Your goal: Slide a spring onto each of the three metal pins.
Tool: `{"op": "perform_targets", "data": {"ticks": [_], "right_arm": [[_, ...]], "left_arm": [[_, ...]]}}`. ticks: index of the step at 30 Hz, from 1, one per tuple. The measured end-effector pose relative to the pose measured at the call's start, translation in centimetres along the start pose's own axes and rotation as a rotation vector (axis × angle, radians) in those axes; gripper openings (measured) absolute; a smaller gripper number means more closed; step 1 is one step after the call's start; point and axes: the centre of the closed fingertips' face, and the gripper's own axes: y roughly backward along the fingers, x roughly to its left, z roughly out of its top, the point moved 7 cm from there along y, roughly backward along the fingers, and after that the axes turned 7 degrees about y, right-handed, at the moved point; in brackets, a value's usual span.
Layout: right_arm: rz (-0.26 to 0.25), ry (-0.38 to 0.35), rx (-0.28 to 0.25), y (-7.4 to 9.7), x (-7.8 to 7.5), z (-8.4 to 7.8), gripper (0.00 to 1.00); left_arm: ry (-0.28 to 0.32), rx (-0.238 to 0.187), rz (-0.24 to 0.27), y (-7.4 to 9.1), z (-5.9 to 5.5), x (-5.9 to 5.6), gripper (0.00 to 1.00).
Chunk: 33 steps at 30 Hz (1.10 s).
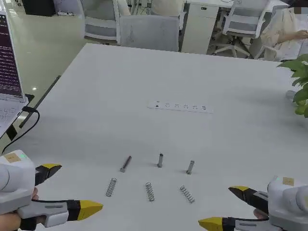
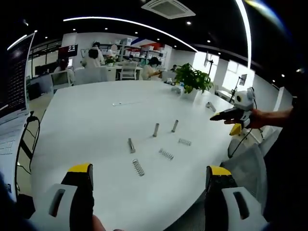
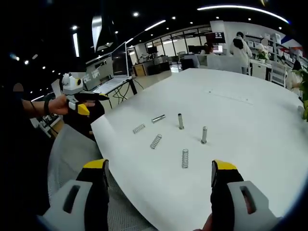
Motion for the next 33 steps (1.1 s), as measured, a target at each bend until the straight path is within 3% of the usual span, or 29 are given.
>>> {"op": "perform_targets", "data": {"ticks": [33], "right_arm": [[0.004, 0.003, 0.003, -0.33, -0.21, 0.13, 0.83]], "left_arm": [[0.014, -0.002, 0.002, -0.09, 0.06, 0.23, 0.93]]}}
